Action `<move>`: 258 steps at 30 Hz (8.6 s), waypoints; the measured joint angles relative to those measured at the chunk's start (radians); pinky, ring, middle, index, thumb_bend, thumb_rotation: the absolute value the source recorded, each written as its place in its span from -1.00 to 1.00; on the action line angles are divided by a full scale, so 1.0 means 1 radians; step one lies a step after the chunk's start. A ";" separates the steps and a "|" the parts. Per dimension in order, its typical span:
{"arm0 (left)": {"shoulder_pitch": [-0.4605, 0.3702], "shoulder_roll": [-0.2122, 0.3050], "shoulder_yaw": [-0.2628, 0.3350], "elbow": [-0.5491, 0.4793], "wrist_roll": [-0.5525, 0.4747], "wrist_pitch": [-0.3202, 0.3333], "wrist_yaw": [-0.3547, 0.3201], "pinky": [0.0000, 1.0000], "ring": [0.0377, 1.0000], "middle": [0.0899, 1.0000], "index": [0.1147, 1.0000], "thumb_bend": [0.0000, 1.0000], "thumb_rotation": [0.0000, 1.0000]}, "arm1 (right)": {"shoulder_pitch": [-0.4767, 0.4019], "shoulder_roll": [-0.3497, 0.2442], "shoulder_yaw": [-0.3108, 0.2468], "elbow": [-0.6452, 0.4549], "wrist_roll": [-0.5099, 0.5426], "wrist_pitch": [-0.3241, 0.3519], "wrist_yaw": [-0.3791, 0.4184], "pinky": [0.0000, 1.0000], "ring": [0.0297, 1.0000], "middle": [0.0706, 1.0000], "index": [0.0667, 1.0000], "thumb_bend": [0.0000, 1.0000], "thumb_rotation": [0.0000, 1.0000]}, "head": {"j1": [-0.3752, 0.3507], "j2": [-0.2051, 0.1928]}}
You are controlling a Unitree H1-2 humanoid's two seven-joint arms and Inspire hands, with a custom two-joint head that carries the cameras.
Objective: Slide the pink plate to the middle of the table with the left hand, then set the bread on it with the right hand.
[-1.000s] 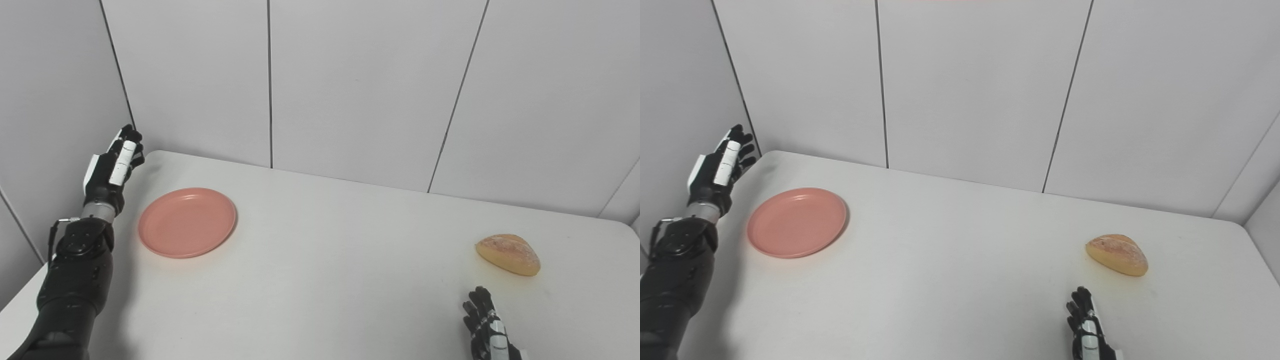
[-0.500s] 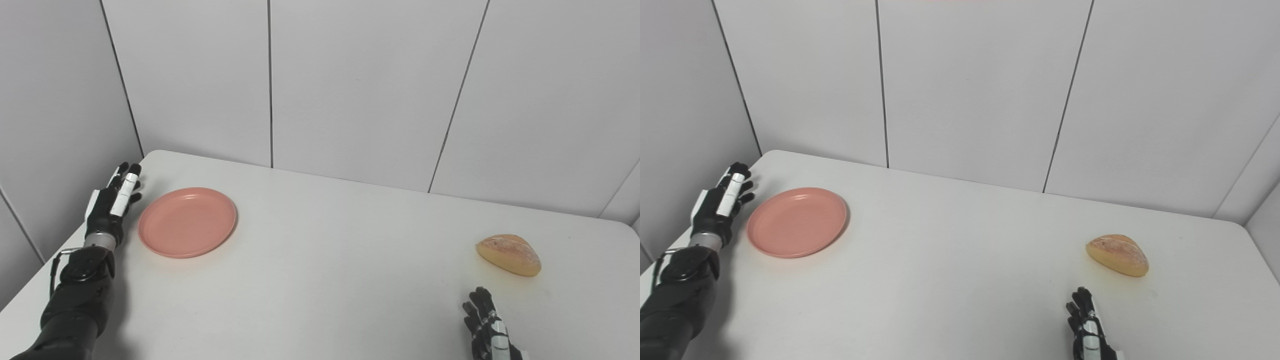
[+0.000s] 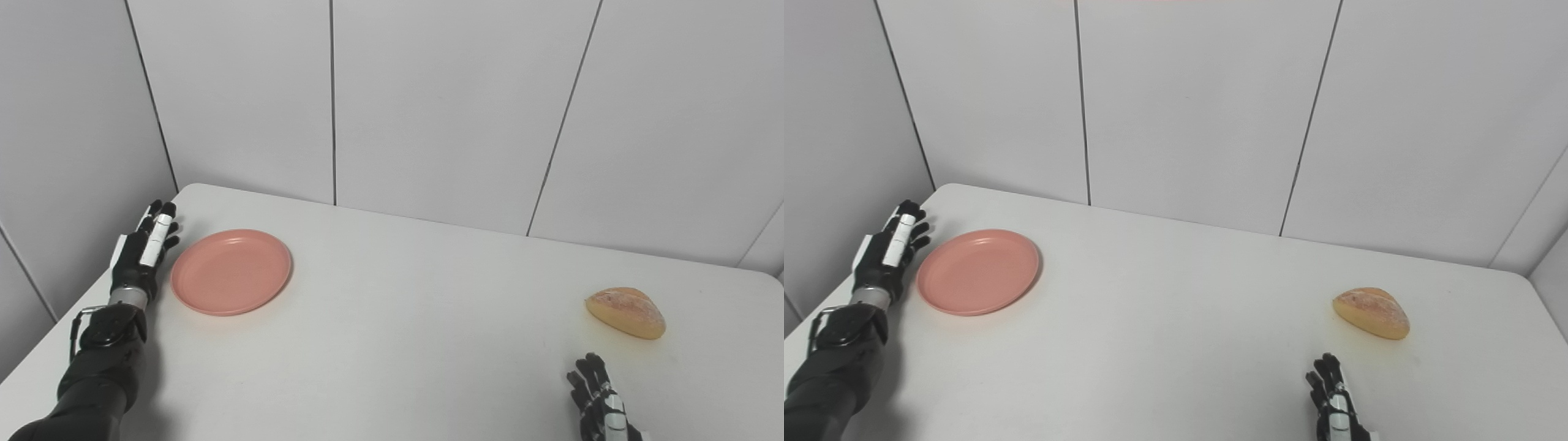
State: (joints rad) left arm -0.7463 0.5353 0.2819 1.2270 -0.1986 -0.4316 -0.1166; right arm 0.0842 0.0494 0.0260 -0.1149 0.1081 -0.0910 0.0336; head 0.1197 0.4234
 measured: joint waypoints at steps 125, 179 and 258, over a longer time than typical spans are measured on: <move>0.118 -0.367 -0.140 -0.423 0.003 0.119 -0.022 0.61 0.80 0.90 0.93 0.99 0.58 | 0.018 0.109 0.095 -0.028 -0.150 0.045 -0.101 0.84 0.77 0.84 0.86 0.47 1.00 | -0.351 0.110; 0.125 -0.499 -0.180 -0.474 0.044 0.186 0.042 0.68 0.80 0.92 0.96 1.00 0.66 | -0.196 -0.035 0.033 -0.145 -0.377 0.146 -0.131 0.36 0.48 0.59 0.73 0.68 0.73 | -0.443 0.067; 0.117 -0.506 -0.169 -0.463 0.029 0.181 0.029 0.62 0.78 0.83 0.93 0.94 0.68 | -0.814 -0.622 0.304 0.498 -0.786 0.290 0.387 0.22 0.52 0.61 0.56 1.00 -0.72 | -0.410 0.071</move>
State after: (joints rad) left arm -0.6293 0.0292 0.1125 0.7642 -0.1692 -0.2510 -0.0875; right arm -0.7293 -0.5721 0.3297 0.3830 -0.6782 0.1989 0.4209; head -0.2899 0.4939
